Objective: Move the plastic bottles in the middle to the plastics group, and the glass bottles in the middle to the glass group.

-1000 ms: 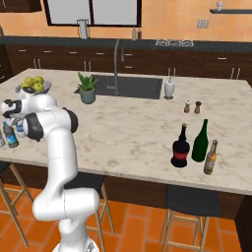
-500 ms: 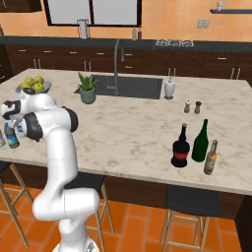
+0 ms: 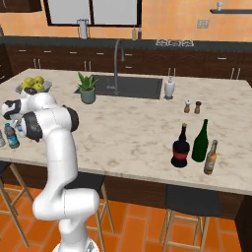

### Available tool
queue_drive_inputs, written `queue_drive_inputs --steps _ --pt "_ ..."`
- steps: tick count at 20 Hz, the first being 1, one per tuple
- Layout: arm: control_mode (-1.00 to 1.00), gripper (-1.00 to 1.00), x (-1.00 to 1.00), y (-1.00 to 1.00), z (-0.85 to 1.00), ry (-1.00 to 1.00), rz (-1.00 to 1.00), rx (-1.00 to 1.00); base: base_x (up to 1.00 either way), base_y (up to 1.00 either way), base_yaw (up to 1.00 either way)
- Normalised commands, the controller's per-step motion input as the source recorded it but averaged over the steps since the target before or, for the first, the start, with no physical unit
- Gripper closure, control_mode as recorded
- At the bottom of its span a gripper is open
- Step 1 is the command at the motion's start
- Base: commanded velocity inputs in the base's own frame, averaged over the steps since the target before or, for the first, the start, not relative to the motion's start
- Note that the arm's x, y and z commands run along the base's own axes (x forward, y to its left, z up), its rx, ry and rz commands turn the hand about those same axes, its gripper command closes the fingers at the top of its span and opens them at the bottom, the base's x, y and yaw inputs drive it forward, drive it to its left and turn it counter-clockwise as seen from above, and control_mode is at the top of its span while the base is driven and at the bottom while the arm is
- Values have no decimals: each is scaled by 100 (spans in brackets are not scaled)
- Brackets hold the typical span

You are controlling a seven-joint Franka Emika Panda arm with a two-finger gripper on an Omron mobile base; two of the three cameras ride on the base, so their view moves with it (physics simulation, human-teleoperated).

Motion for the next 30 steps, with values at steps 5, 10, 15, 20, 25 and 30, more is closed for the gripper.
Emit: queue_drive_inputs --steps 5,10,15,20,25,30 --pt "-100 -100 -20 -22 49 0 -1 0 0 0 0" --pt "-100 -100 -45 -59 35 8 -8 0 0 0 0" --pt "-100 -100 -62 -84 12 7 -10 0 0 0 0" --pt "-100 -100 -58 -89 6 13 -16 0 0 0 0" --pt "-100 -100 -50 -84 8 11 -24 0 0 0 0" --pt "-100 -100 -41 -72 14 11 -34 -4 0 0 0"
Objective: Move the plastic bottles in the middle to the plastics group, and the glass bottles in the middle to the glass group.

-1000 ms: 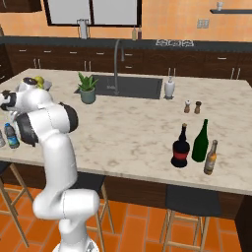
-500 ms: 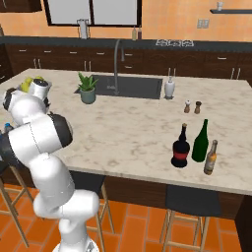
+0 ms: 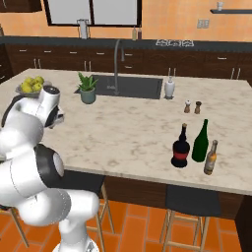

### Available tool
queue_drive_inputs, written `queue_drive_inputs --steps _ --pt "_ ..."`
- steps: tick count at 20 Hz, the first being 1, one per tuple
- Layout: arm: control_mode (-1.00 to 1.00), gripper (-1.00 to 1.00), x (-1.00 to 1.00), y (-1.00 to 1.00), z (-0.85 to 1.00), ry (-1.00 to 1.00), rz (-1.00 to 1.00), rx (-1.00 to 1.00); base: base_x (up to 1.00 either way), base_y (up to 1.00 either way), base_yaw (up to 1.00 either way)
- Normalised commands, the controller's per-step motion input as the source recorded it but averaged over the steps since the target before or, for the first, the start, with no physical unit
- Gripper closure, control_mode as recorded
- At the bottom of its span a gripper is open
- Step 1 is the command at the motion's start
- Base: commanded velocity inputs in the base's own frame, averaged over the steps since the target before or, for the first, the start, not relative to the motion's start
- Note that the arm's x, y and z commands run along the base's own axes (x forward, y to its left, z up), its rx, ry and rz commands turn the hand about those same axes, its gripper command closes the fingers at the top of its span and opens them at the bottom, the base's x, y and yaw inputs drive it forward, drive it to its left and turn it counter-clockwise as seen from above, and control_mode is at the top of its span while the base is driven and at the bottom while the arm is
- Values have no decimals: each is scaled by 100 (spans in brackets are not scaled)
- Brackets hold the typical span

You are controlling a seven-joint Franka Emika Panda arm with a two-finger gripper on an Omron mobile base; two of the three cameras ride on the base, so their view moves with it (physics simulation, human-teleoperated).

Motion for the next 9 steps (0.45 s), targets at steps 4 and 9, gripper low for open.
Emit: queue_drive_inputs --steps 4,9 --pt "-100 -100 -36 -65 16 19 -39 -8 0 0 0" --pt "-100 -100 -45 -69 9 8 -35 -7 0 0 0"
